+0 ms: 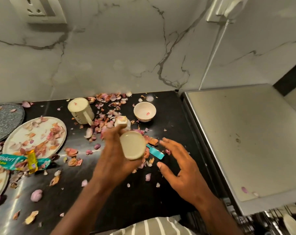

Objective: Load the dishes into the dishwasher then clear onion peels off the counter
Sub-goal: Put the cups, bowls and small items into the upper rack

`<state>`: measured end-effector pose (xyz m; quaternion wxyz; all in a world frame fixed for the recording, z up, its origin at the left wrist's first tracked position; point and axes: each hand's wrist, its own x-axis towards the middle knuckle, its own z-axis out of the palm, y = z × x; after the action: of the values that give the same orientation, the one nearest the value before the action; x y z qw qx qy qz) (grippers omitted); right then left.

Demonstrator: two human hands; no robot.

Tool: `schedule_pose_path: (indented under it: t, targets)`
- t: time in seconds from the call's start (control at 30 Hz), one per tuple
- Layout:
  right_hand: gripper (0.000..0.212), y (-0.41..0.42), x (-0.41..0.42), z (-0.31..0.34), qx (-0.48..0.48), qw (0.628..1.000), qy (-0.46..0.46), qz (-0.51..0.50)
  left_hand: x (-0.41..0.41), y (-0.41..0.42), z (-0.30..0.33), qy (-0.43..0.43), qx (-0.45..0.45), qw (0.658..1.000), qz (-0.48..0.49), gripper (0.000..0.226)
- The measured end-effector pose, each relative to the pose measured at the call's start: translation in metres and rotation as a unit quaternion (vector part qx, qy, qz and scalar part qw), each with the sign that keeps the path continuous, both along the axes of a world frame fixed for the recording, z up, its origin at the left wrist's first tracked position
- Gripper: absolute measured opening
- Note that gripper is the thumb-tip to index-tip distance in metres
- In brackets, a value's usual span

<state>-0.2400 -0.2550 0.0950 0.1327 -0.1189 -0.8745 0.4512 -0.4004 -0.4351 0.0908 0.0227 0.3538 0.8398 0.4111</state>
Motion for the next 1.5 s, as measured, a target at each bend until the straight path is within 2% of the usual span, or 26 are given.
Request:
schedule_pose_path:
  t: [0.07,0.2,0.37,0.43,0.57,0.67,0.77,0.87,0.97,1.07,1.2,1.33,1.43,1.5]
  targets:
    - [0.074,0.003,0.009,0.005,-0.010,0.999,0.017,-0.026,0.020,0.025,-0.003,-0.038,0.005,0.997,-0.074,0.120]
    - [0.092,0.014,0.041,0.004,-0.001,0.996,-0.003,-0.087,0.057,0.073,-0.015,-0.033,-0.012,0.976,-0.217,0.131]
    - [0.100,0.035,0.115,-0.004,-0.030,0.974,-0.049,-0.219,0.107,0.131,-0.022,-0.054,-0.023,0.930,-0.363,0.121]
    - [0.093,0.045,0.147,-0.003,-0.032,0.959,-0.060,-0.277,0.132,0.154,-0.020,-0.067,-0.027,0.910,-0.409,0.117]
    - [0.069,0.059,0.205,-0.008,-0.036,0.914,-0.014,-0.403,0.182,0.197,-0.027,-0.067,-0.020,0.863,-0.500,0.112]
    - [0.064,0.071,0.245,-0.009,-0.041,0.875,0.013,-0.483,0.211,0.228,-0.033,-0.023,-0.060,0.843,-0.533,0.105]
    - [0.066,0.084,0.283,-0.013,-0.051,0.843,0.006,-0.535,0.234,0.255,-0.041,0.020,-0.142,0.821,-0.553,0.098]
    - [0.064,0.094,0.315,-0.018,-0.057,0.817,-0.006,-0.574,0.246,0.276,-0.048,0.094,-0.225,0.794,-0.556,0.074]
    - [0.070,0.106,0.348,-0.029,-0.046,0.789,-0.060,-0.610,0.257,0.292,-0.048,0.120,-0.272,0.771,-0.563,0.064]
    - [0.086,0.117,0.372,-0.048,-0.031,0.765,-0.150,-0.625,0.270,0.305,-0.044,0.127,-0.275,0.766,-0.566,0.064]
    - [0.087,0.134,0.384,-0.083,-0.054,0.767,-0.201,-0.606,0.293,0.324,-0.046,0.135,-0.290,0.752,-0.576,0.068]
    - [0.089,0.150,0.379,-0.134,-0.120,0.771,-0.239,-0.578,0.309,0.337,-0.054,0.151,-0.324,0.730,-0.582,0.071]
    - [0.093,0.168,0.369,-0.167,-0.142,0.791,-0.256,-0.538,0.314,0.343,-0.053,0.146,-0.331,0.732,-0.577,0.071]
    - [0.094,0.179,0.362,-0.187,-0.122,0.807,-0.288,-0.501,0.314,0.345,-0.053,0.144,-0.335,0.734,-0.573,0.070]
